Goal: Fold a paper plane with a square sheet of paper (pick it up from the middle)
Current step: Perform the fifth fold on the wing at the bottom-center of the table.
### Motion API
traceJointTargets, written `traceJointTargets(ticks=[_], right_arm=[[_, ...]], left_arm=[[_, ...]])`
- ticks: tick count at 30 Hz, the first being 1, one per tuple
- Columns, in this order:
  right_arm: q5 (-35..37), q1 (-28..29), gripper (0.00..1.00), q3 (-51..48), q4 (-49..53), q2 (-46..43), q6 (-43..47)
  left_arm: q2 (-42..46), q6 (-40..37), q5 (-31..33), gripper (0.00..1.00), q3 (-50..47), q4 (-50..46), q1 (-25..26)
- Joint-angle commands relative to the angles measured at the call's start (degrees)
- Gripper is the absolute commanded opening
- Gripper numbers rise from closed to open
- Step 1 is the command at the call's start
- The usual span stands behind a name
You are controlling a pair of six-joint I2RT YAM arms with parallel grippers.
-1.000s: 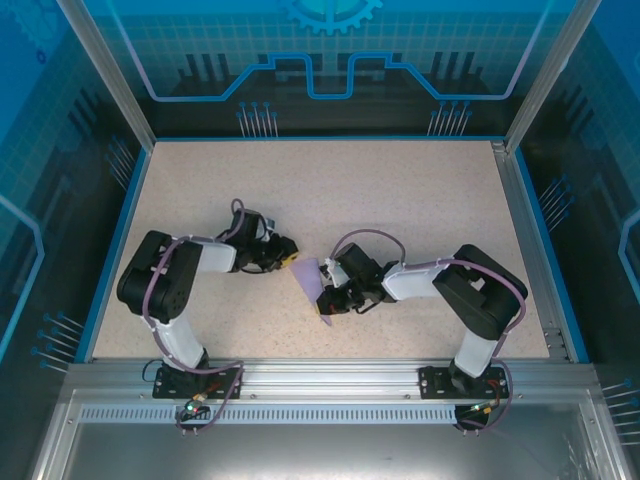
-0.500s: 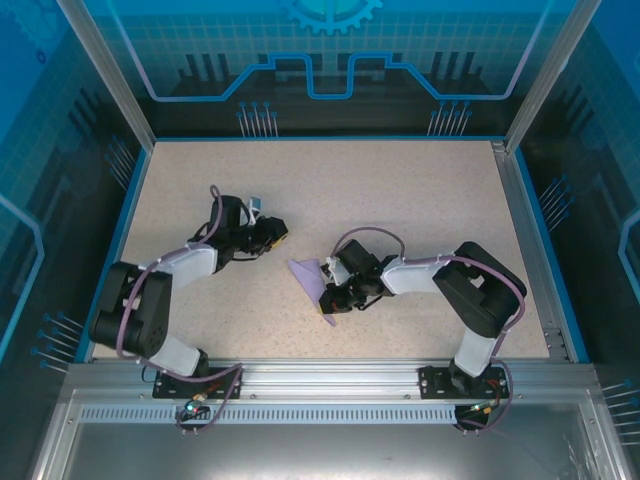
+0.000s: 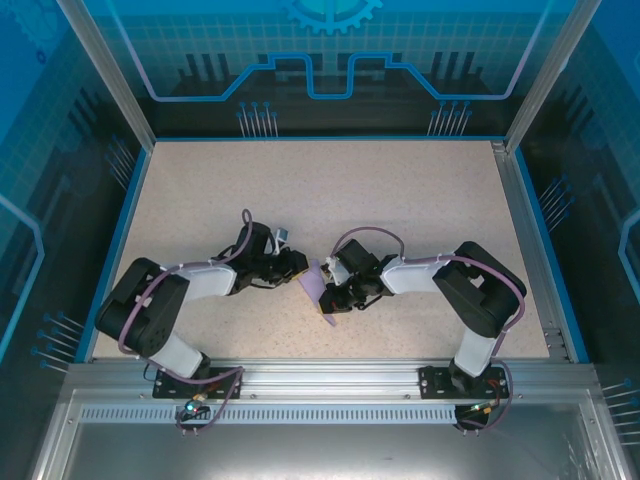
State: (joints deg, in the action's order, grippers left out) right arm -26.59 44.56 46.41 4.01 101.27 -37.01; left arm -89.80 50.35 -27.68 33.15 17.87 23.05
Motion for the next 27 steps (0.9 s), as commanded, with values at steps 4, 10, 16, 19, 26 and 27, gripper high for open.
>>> traceJointTargets(ticks=[4, 10, 16, 19, 26, 27], right_arm=[[5.08, -1.05, 0.05, -2.4, 5.05, 1.93, -0.49], [4.95, -1.0, 0.05, -2.71, 4.97, 2.33, -0.89], [5.49, -0.93, 0.02, -2.59, 6.64, 1.9, -0.13], [6.19, -0.91, 0.01, -2.73, 7.71, 1.61, 0.36], [6.53, -0.88, 0.0, -2.68, 9.33, 2.16, 1.96], [6.5, -0.88, 0.0, -2.73, 9.43, 2.09, 2.16]], left_arm=[[-4.72, 0.2, 0.75, 0.23, 0.2, 6.21, 0.32], [-9.13, -1.8, 2.51, 0.23, 1.03, 6.2, 0.23], [-13.79, -2.73, 3.35, 0.23, 1.32, 8.1, -1.78], [-14.39, -3.07, 2.75, 0.23, 0.72, 9.06, -3.88], [-13.83, -5.91, 0.86, 0.24, 1.97, 7.05, -8.74], [-13.97, -6.17, 0.5, 0.25, 2.39, 6.77, -9.59]])
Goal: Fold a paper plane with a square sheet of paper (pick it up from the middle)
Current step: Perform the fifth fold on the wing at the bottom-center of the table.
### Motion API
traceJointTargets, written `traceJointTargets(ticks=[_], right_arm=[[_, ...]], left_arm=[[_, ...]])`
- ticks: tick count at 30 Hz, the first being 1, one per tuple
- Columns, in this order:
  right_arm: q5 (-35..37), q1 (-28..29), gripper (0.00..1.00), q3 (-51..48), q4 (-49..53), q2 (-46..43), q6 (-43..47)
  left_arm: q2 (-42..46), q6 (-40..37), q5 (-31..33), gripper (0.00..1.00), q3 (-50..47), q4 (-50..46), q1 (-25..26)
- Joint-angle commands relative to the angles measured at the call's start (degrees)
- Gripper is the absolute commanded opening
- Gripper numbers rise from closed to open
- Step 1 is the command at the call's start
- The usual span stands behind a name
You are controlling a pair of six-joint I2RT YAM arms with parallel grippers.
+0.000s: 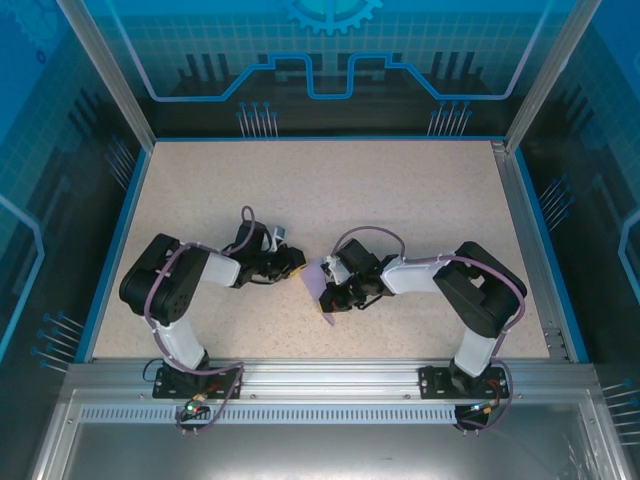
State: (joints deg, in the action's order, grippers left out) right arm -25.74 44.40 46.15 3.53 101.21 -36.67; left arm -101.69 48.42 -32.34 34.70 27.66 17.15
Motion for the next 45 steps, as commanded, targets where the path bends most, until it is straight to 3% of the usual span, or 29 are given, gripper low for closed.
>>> traceJointTargets(ticks=[1, 8, 15, 21, 27, 29, 38, 45], right_arm=[[5.58, -0.73, 0.0, -2.4, 10.16, 2.21, 2.02], [5.06, -0.85, 0.0, -1.94, 9.89, 1.71, 1.74], [7.17, -0.8, 0.01, -0.37, 9.14, 1.05, -0.29], [12.18, -0.62, 0.02, 1.23, 11.05, -1.72, 2.08], [14.12, -0.55, 0.03, 1.42, 12.0, -5.52, 6.69], [13.56, -0.55, 0.04, 0.63, 10.82, -6.43, 6.96], [14.98, 0.86, 0.11, -3.73, 8.26, -14.15, 8.22], [25.41, 4.2, 0.28, -7.3, 14.08, -25.07, 9.22]], left_arm=[[-2.15, -4.47, 4.67, 0.25, 1.27, -3.13, -4.43], [-2.45, -4.83, 1.85, 0.26, 4.53, -4.4, -6.51], [9.49, -2.45, 5.31, 0.29, 4.92, -11.38, -6.56], [15.67, -0.98, 6.01, 0.29, 4.58, -16.15, 0.66], [9.59, 4.56, 6.37, 0.28, 4.55, -12.23, 7.37], [6.67, 5.04, 7.36, 0.25, 7.17, -15.54, 8.79], [-1.51, 6.87, 9.07, 0.2, 10.19, -20.89, 9.13], [-2.2, 6.0, 8.96, 0.2, 9.51, -20.89, 9.09]])
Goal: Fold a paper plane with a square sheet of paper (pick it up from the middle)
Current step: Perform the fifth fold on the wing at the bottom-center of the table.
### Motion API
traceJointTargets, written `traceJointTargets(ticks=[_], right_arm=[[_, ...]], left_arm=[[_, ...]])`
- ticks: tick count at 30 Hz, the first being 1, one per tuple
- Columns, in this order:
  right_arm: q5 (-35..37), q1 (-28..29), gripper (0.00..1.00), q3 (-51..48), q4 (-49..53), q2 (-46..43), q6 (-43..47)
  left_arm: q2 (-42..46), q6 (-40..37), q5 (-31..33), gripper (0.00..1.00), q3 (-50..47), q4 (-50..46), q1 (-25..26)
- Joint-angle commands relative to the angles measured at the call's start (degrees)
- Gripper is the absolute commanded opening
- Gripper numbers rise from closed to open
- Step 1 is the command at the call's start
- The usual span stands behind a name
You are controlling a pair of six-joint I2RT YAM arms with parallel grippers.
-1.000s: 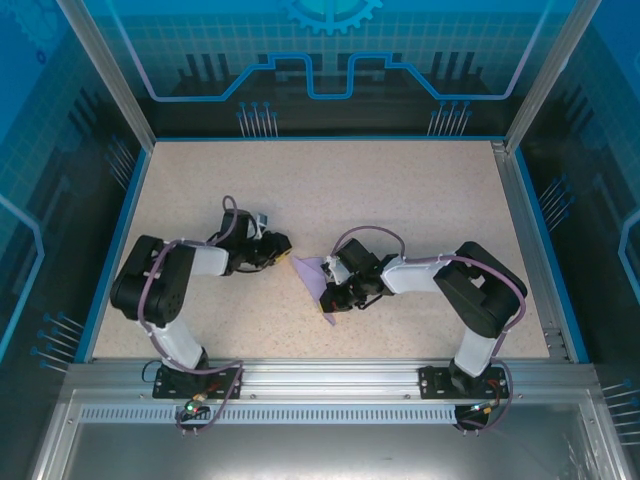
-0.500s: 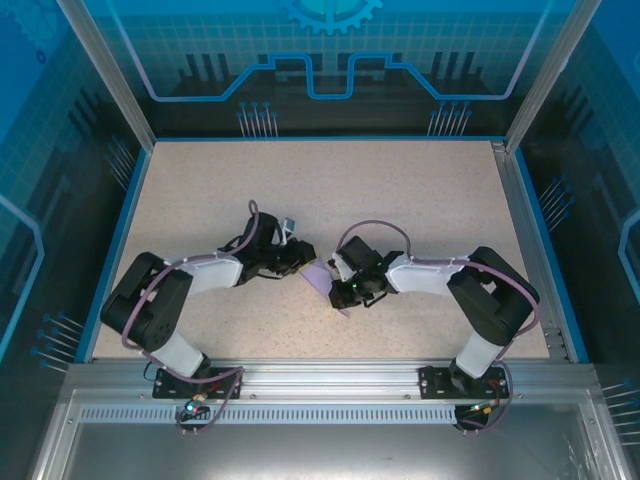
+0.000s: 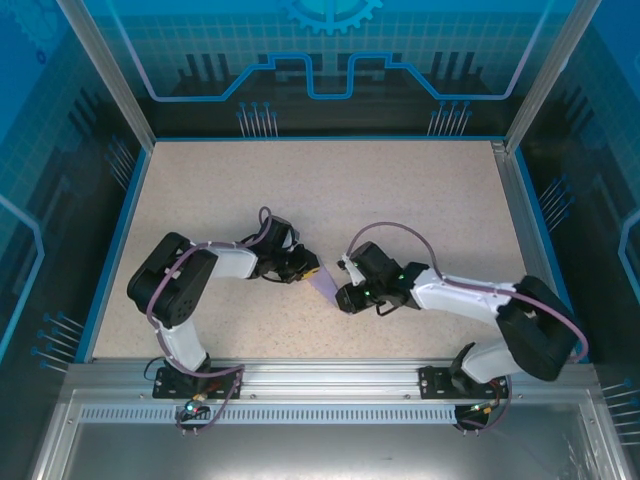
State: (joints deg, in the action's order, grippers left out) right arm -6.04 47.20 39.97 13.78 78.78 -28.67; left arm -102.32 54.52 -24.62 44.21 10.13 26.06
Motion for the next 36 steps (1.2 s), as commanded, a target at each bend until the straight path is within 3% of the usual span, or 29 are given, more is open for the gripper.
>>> traceJointTargets(ticks=[1, 4, 12, 23, 36], right_arm=[[7.57, 2.45, 0.32, -0.9, 5.2, -3.31, 2.06], [14.4, 6.63, 0.39, 0.92, 8.87, -3.11, 4.39], [31.87, 17.85, 0.41, 9.05, 16.61, 5.24, 10.88], [36.9, 22.66, 0.38, 14.91, 19.35, 18.37, 11.47], [42.55, 23.65, 0.28, 16.37, 21.92, 23.46, 8.25]], left_arm=[[-1.68, -0.05, 1.11, 0.2, -0.15, -3.28, 0.21], [-2.15, -0.12, 0.46, 0.2, -0.36, -3.09, 0.17], [-2.52, -0.48, 0.28, 0.2, 0.12, -3.49, 0.2], [-2.88, -0.56, 0.0, 0.2, 0.13, -3.69, 0.21], [-2.85, -1.52, -0.27, 0.2, 0.75, -5.11, 0.17]])
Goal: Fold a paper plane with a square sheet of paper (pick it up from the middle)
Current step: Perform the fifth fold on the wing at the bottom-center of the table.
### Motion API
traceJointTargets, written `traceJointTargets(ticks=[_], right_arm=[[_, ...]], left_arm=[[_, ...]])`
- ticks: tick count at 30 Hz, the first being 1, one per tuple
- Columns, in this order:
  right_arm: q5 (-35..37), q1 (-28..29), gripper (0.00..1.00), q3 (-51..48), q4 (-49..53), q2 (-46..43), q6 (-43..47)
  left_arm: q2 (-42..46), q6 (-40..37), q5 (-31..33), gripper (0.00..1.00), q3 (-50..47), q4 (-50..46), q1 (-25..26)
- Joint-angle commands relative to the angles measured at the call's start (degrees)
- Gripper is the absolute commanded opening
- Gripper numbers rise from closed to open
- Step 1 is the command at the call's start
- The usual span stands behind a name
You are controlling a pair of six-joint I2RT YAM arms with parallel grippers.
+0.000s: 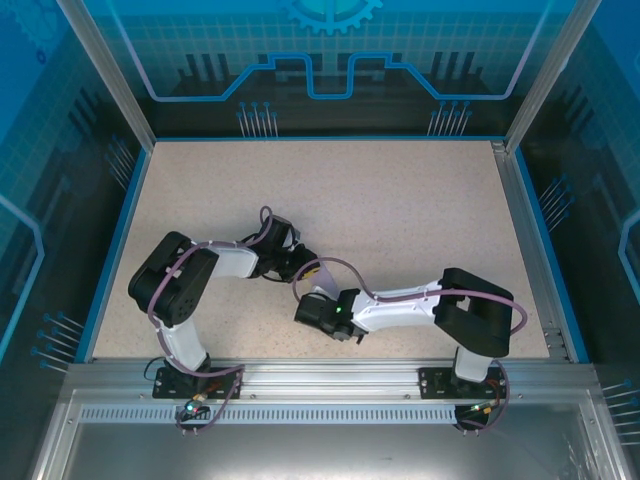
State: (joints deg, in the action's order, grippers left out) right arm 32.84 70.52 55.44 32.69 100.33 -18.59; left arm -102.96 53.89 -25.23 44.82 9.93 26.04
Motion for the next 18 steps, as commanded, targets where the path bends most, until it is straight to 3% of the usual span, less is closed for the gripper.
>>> traceJointTargets(ticks=[1, 12, 18], right_arm=[[3.4, 0.34, 0.24, 1.03, 3.05, 2.14, -2.0], [3.02, 1.64, 0.02, -0.26, 2.94, 3.11, -4.35], [2.18, 1.74, 0.14, -0.33, 3.56, 0.1, -5.97]], left_arm=[[-2.23, -0.94, 0.41, 0.2, 0.11, -4.94, 0.23], [-1.99, -1.4, 0.93, 0.2, 0.27, -6.33, 0.14], [-2.09, -1.9, 1.15, 0.2, 0.25, -7.03, 0.02]])
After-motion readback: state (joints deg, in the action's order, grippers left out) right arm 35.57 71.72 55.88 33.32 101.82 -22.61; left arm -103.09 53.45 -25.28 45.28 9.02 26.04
